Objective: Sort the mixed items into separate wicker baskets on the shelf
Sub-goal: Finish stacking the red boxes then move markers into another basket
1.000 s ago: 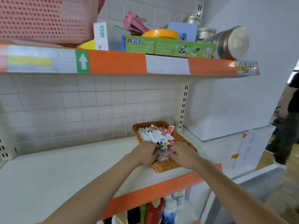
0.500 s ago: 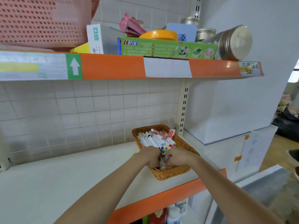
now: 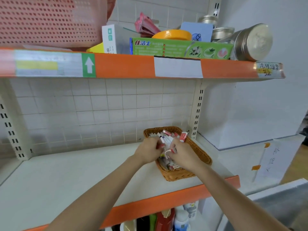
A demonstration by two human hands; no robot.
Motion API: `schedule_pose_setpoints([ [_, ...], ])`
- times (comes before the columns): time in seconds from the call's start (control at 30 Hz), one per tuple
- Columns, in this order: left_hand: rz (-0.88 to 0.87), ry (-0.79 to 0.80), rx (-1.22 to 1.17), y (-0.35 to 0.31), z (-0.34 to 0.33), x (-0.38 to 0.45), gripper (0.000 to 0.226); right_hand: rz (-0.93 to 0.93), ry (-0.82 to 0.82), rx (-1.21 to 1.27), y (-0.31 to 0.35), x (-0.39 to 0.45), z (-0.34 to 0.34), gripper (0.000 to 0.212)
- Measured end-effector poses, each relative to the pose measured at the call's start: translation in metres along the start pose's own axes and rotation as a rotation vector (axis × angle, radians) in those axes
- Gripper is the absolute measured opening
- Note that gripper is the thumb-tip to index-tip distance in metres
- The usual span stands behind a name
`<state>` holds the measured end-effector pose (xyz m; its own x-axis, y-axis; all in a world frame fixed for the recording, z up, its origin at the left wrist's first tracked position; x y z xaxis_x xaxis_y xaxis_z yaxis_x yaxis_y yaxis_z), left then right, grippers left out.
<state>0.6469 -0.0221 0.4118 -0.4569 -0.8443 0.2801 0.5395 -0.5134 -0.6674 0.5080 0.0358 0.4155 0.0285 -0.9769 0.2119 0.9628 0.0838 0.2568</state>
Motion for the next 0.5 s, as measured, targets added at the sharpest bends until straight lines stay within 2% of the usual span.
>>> schedule_pose_setpoints([
  [0.17, 0.127, -0.124, -0.07, 0.017, 0.038, -0.035, 0.019, 0.146, -0.135, 0.079, 0.036, 0.002, -0.008, 0.008],
  [0.5, 0.329, -0.245, 0.01, 0.078, 0.118, -0.135, 0.023, 0.318, -0.019, 0.169, 0.149, 0.005, -0.06, 0.013],
])
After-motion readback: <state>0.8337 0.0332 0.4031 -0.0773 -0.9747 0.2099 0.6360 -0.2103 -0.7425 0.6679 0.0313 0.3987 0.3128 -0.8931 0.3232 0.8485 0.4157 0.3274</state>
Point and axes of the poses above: each hand's wrist, its own x-axis towards the middle knuckle, its own z-axis out of the back of the hand, y = z × x, the point moved 1 cm from there along x, towards the middle knuckle, and after that the axes turned 15 degrees about -x, right-handed, at the moved point
